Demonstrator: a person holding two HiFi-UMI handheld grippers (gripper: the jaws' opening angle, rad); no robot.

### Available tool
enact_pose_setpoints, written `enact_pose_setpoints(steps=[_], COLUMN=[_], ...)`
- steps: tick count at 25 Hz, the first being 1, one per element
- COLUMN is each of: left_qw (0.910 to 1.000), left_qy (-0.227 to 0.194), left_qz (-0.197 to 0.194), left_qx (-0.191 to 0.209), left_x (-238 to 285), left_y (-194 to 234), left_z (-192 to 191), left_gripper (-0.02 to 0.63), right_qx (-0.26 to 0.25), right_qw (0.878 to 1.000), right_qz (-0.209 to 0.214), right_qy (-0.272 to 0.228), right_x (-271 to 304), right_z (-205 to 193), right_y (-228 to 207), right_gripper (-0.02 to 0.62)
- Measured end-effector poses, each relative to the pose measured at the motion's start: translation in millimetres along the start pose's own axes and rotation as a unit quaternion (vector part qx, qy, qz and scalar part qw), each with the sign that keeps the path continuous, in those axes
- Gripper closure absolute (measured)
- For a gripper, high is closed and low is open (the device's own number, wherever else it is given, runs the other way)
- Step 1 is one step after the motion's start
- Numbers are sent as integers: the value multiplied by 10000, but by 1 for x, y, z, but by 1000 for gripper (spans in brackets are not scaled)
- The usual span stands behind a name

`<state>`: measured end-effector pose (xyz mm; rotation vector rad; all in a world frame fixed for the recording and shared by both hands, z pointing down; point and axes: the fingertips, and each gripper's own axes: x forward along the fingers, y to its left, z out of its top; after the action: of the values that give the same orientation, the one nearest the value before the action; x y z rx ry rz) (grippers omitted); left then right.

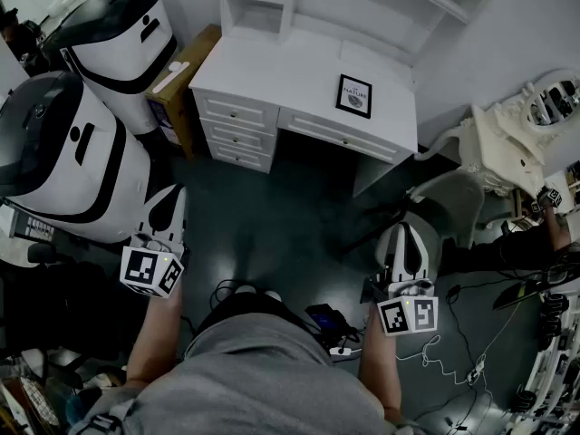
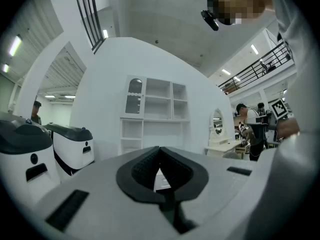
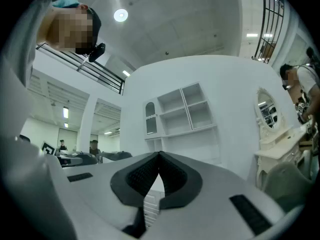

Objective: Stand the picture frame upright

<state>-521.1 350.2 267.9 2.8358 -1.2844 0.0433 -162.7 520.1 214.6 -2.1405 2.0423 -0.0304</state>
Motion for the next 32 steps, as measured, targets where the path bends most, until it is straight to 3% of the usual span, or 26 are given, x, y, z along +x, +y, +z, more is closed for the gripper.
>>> enact_pose_setpoints(steps=[7, 32], left_qw=[9997, 9982], left_qy=[-89, -77], left_qz=[-115, -417], left_qx=[198, 435], left_x=[9, 16], left_y=[-24, -90], left_z=[14, 13], left_gripper=[598, 598], right_qx=[-155, 185], right_qw=[9999, 9997], right_qz=[56, -132], right_qy=[-26, -97], right_x=[-9, -55], right_z=[6, 4], right_y=[-7, -45], right_gripper=[571, 570])
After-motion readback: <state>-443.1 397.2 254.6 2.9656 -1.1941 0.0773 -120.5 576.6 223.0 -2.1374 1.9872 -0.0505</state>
